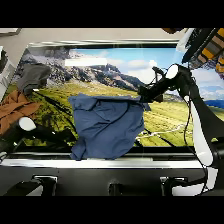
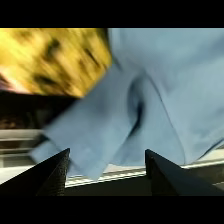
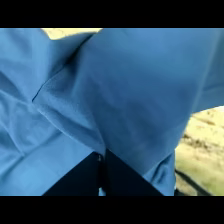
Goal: Fold the clothes and pants, and hang the long-sleeved shirts on hangers.
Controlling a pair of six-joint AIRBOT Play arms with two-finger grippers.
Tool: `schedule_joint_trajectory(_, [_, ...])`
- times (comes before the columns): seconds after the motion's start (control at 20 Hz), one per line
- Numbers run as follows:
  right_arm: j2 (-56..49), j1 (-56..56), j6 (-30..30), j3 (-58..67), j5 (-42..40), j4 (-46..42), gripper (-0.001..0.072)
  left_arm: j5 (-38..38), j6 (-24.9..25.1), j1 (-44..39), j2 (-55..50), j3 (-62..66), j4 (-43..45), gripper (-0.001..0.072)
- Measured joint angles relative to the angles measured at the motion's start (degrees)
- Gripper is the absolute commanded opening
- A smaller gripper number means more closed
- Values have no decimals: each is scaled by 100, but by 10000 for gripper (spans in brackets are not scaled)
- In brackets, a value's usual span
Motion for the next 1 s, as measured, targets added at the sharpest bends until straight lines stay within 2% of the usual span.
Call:
schedule_joint_trajectory(0.2, [7, 0, -13, 0, 313, 0, 26, 634, -144, -664, -234, -356, -105, 545])
schedule_joint_trajectory(0.5, [116, 0, -15, 0, 529, 20, 26, 870, -258, -901, -605, -459, -83, 536])
schedule_joint_trajectory(0.55, [140, 0, -15, 0, 531, 22, 26, 894, -264, -920, -638, -461, -85, 497])
schedule_joint_trajectory(0.6, [160, 0, -15, 0, 531, 20, 26, 940, -271, -944, -684, -466, -107, 403])
schedule_joint_trajectory(0.65, [175, 0, -15, 0, 531, 20, 26, 1016, -262, -981, -741, -472, -138, 230])
schedule_joint_trajectory(0.7, [192, 0, -15, 0, 531, 20, 26, 1154, -203, -1034, -815, -481, -199, 95])
schedule_joint_trajectory(0.75, [208, 0, -15, 0, 533, 22, 26, 1309, -90, -1095, -883, -485, -297, 17])
schedule_joint_trajectory(1.0, [321, 0, -15, 0, 531, 20, 25, 1821, 778, -1329, -1062, -356, -1047, 16])
